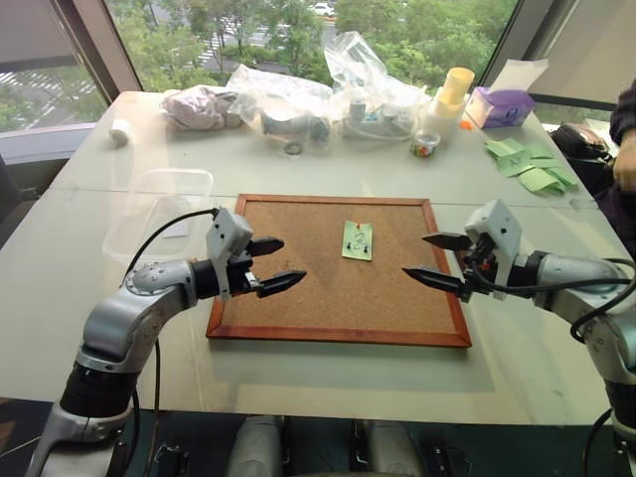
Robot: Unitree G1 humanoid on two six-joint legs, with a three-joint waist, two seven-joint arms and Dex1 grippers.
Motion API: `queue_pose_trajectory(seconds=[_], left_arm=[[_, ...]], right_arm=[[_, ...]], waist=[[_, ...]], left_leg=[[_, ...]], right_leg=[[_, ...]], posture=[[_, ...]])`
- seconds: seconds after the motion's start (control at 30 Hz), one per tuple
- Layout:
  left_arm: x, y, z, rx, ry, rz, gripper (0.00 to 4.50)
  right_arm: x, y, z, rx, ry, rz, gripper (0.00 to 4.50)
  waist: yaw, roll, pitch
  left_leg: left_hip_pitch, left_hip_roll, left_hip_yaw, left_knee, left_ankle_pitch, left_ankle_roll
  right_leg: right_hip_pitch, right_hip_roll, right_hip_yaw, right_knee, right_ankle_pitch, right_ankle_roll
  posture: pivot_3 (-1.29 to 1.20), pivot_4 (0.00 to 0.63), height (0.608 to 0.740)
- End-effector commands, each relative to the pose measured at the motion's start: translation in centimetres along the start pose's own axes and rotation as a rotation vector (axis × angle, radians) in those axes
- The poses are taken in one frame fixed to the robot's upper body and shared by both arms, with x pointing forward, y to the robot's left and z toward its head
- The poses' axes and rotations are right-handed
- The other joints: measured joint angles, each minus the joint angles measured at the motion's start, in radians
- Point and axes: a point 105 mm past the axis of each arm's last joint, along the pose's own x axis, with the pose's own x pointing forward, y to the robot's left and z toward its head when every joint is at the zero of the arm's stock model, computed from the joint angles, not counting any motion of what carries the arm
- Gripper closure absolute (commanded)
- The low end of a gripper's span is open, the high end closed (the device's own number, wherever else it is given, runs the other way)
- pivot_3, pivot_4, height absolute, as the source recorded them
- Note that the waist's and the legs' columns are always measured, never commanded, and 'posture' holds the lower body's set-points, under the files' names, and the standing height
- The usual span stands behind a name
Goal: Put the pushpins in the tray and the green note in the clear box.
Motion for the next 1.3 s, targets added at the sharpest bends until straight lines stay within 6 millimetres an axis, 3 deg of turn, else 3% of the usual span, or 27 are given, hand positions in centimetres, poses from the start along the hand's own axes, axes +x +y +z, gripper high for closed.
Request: queue_pose_trajectory(seconds=[0.03, 0.6, 0.83, 0.9, 1.0, 1.17, 1.3], left_arm=[[-0.2, -0.2, 1.3, 0.041, -0.041, -0.007, 0.14], [0.3, -0.2, 1.5, 0.055, -0.052, 0.003, 0.14], [1.5, -0.1, 0.3, 0.081, -0.036, 0.007, 0.14], [1.8, -0.2, 0.0, 0.090, -0.033, 0.002, 0.64], [2.3, -0.2, -0.5, 0.104, -0.029, -0.001, 1.83], [3.2, -0.1, -1.0, 0.116, -0.036, 0.004, 4.32], [3.9, -0.2, -2.8, 0.092, -0.010, -0.009, 4.42]], right_arm=[[-0.1, -0.1, 1.1, -0.042, -0.034, -0.007, 0.65], [0.0, -0.1, 1.0, -0.041, -0.032, -0.003, 0.65], [0.2, 0.1, 1.1, -0.041, -0.036, 0.002, 0.65], [0.3, 0.1, 1.1, -0.041, -0.039, 0.003, 0.65], [0.5, 0.1, 1.2, -0.043, -0.041, 0.007, 0.65], [1.4, 0.2, 1.7, -0.049, -0.063, 0.014, 0.65], [2.9, -0.4, 2.0, -0.039, -0.076, 0.003, 0.65]], waist=[[0.000, 0.000, 0.000], [0.000, 0.000, 0.000], [0.000, 0.000, 0.000], [0.000, 0.000, 0.000], [0.000, 0.000, 0.000], [0.000, 0.000, 0.000], [-0.001, 0.000, 0.000]], left_leg=[[0.000, 0.000, 0.000, 0.000, 0.000, 0.000], [0.000, 0.000, 0.000, 0.000, 0.000, 0.000], [0.000, 0.000, 0.001, 0.000, 0.000, 0.000], [0.000, 0.000, 0.001, 0.000, 0.000, 0.000], [0.000, 0.000, 0.002, 0.000, 0.000, 0.000], [0.000, 0.000, 0.002, 0.000, 0.000, 0.000], [0.000, 0.000, 0.002, 0.000, 0.000, 0.000]], right_leg=[[0.000, 0.000, 0.000, 0.000, 0.000, 0.000], [0.000, 0.000, 0.000, 0.000, 0.000, 0.000], [0.000, 0.000, 0.000, 0.000, 0.000, 0.000], [0.000, 0.000, 0.000, 0.000, 0.000, 0.000], [0.000, 0.000, 0.000, 0.000, 0.000, 0.000], [0.000, 0.000, 0.000, 0.000, 0.000, 0.000], [0.000, 0.000, 0.000, 0.000, 0.000, 0.000]], posture=[[0.00, 0.150, 0.740], [0.00, 0.150, 0.740], [0.00, 0.150, 0.740], [0.00, 0.150, 0.740], [0.00, 0.150, 0.740], [0.00, 0.150, 0.740], [0.00, 0.150, 0.740]])
